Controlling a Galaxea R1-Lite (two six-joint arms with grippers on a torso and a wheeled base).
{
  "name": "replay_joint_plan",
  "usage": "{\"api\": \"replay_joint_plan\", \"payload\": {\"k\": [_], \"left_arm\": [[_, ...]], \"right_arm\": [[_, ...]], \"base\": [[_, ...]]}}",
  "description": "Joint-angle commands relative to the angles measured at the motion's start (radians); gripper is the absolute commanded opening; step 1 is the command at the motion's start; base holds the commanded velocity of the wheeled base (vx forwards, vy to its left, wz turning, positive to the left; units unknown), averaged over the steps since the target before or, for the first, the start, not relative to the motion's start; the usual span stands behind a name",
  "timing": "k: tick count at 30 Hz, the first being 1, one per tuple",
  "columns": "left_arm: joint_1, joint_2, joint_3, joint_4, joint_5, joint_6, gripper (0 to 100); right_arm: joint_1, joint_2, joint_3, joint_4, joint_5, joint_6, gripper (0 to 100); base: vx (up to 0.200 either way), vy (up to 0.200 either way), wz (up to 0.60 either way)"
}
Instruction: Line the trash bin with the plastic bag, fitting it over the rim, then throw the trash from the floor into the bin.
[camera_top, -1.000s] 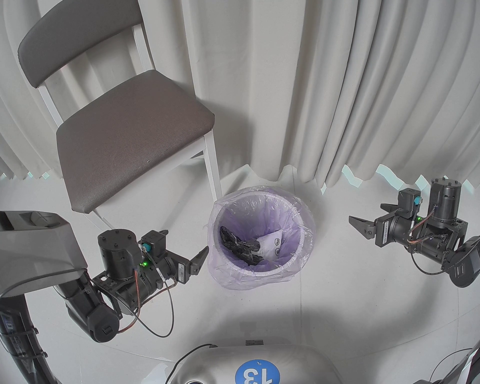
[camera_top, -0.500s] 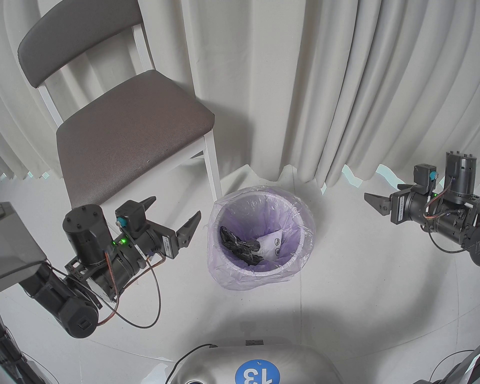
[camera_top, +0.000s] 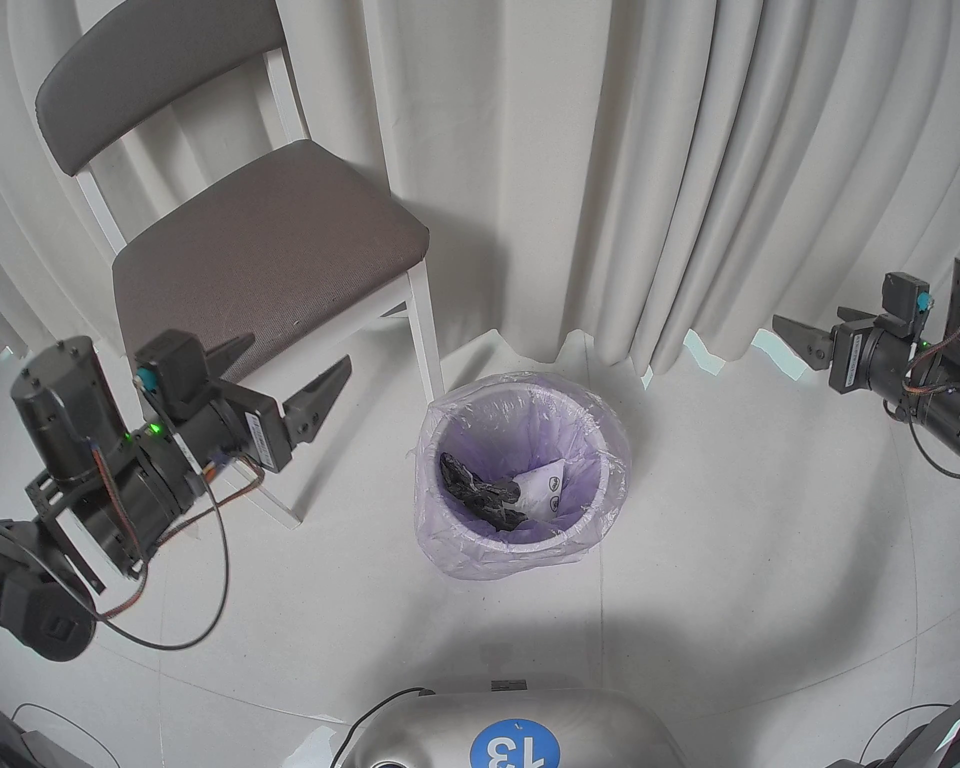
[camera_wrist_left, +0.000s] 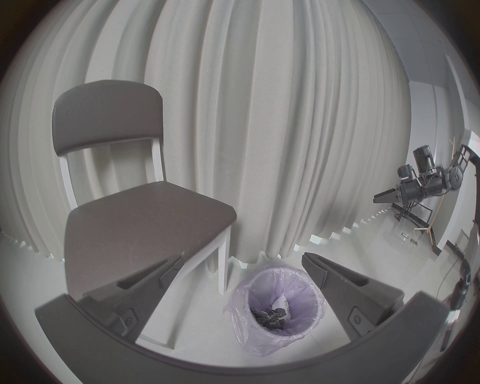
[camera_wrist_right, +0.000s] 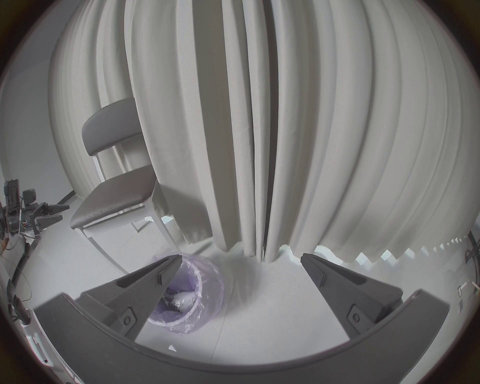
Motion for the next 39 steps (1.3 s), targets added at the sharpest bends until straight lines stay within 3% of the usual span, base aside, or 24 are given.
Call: {"api": "replay_joint_plan", "payload": {"k": [1, 9, 21, 28, 39], "left_arm": [[0.065, -0.159, -0.081, 0.095, 0.003, -0.004, 100], [0.184, -0.259, -0.208, 0.322, 0.002, -0.003, 100], [0.282, -0.342, -0.348, 0.512, 0.006, 0.009, 100], [0.29, -0.458, -0.376, 0.664, 0.049, 0.011, 100], [0.313, -0.586, -0.446, 0.74, 0.098, 0.077, 100]], "right_arm": [[-0.023, -0.033, -0.038, 0.003, 0.003, 0.0, 100], [-0.027, -0.019, -0.14, 0.015, 0.022, 0.0, 100], [-0.053, -0.021, -0.275, 0.15, 0.019, -0.003, 100], [-0.119, -0.042, -0.308, 0.209, 0.019, -0.003, 100], [-0.135, -0.186, -0.314, 0.192, 0.02, 0.01, 100]], "base": [[0.0, 0.0, 0.0], [0.0, 0.0, 0.0], [0.0, 0.0, 0.0], [0.0, 0.0, 0.0], [0.0, 0.0, 0.0]]}}
